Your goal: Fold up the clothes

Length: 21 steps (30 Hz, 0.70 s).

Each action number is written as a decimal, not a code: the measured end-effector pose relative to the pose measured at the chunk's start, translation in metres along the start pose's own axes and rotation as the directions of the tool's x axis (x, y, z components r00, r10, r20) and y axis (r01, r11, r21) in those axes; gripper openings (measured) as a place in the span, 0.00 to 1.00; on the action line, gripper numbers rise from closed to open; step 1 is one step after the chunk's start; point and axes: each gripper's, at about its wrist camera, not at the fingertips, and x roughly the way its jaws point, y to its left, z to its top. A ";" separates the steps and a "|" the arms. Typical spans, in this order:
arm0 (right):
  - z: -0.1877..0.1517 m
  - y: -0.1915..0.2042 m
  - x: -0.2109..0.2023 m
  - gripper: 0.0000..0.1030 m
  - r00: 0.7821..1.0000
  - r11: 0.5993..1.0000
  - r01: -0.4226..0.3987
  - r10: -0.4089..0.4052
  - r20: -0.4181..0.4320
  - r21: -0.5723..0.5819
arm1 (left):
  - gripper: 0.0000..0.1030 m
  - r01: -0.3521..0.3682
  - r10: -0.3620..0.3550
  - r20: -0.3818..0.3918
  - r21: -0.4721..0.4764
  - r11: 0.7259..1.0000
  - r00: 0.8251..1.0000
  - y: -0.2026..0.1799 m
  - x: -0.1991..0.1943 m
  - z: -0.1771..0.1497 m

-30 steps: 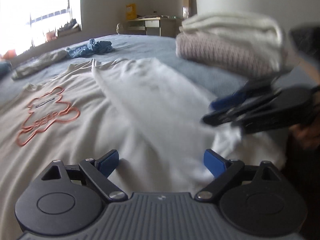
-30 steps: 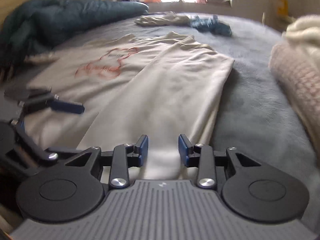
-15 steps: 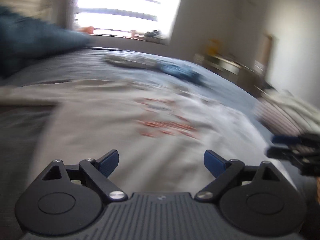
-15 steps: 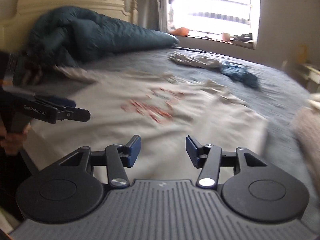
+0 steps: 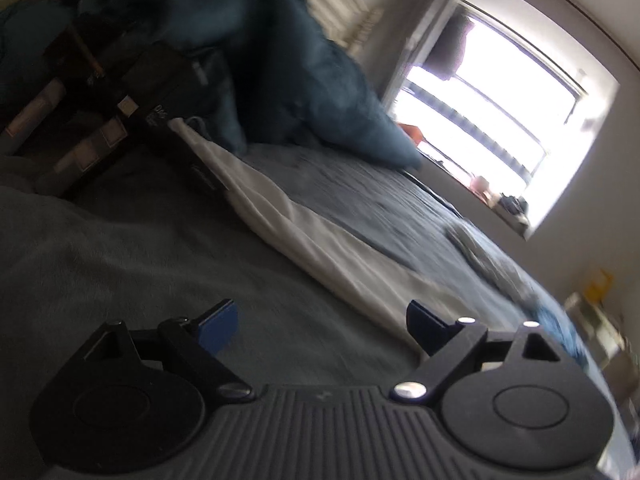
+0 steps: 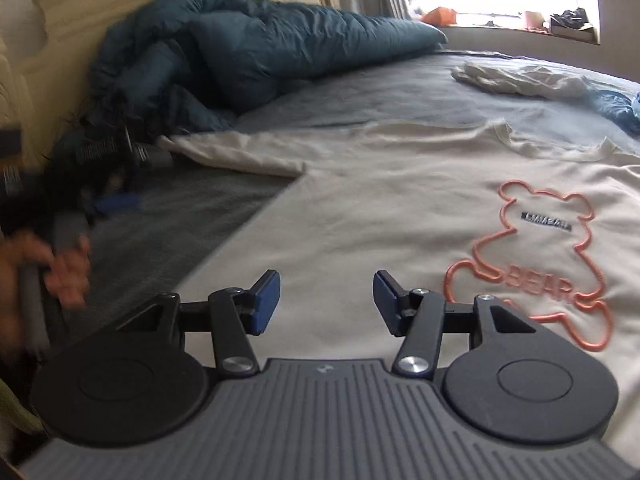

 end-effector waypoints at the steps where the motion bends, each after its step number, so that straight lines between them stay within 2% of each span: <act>1: -0.004 0.000 0.006 0.50 1.000 1.000 0.011 -0.011 -0.014 0.007 | 0.89 -0.010 0.010 0.005 -0.018 1.000 1.000 0.004 0.012 0.006; 3: -0.012 -0.002 0.011 0.50 1.000 1.000 0.016 -0.015 -0.023 0.015 | 0.88 -0.047 0.047 -0.001 -0.054 0.997 0.999 0.012 0.037 0.021; 8: -0.023 -0.006 0.007 0.52 1.000 1.000 -0.008 0.008 0.020 0.012 | 0.85 -0.128 0.121 -0.060 -0.150 0.980 0.991 0.026 0.090 0.047; 12: -0.026 -0.015 0.008 0.54 0.998 0.997 -0.044 0.042 0.040 0.057 | 0.85 -0.138 0.123 -0.099 -0.166 0.976 0.987 0.028 0.117 0.053; 15: -0.025 -0.017 0.010 0.56 0.998 0.996 -0.058 0.055 0.045 0.074 | 0.85 -0.157 0.146 -0.085 -0.151 0.976 0.986 0.023 0.127 0.051; 17: -0.025 -0.017 0.012 0.57 0.997 0.996 -0.061 0.058 0.045 0.071 | 0.77 -0.183 0.176 -0.063 -0.127 0.975 0.982 0.017 0.130 0.050; 18: -0.025 -0.017 0.013 0.58 0.997 0.996 -0.062 0.059 0.046 0.069 | 0.60 -0.204 0.198 -0.061 -0.114 0.972 0.978 0.014 0.132 0.049; 19: -0.025 -0.017 0.013 0.58 0.997 0.996 -0.063 0.060 0.047 0.067 | 0.38 -0.220 0.214 -0.066 -0.103 0.970 0.975 0.011 0.135 0.048; 20: -0.025 -0.017 0.013 0.59 0.997 0.996 -0.064 0.061 0.048 0.067 | 0.29 -0.235 0.229 -0.072 -0.091 0.968 0.971 0.008 0.137 0.048; 21: -0.025 -0.017 0.014 0.59 0.997 0.996 -0.065 0.062 0.048 0.067 | 0.15 -0.234 0.230 -0.059 -0.063 0.970 0.971 0.002 0.136 0.047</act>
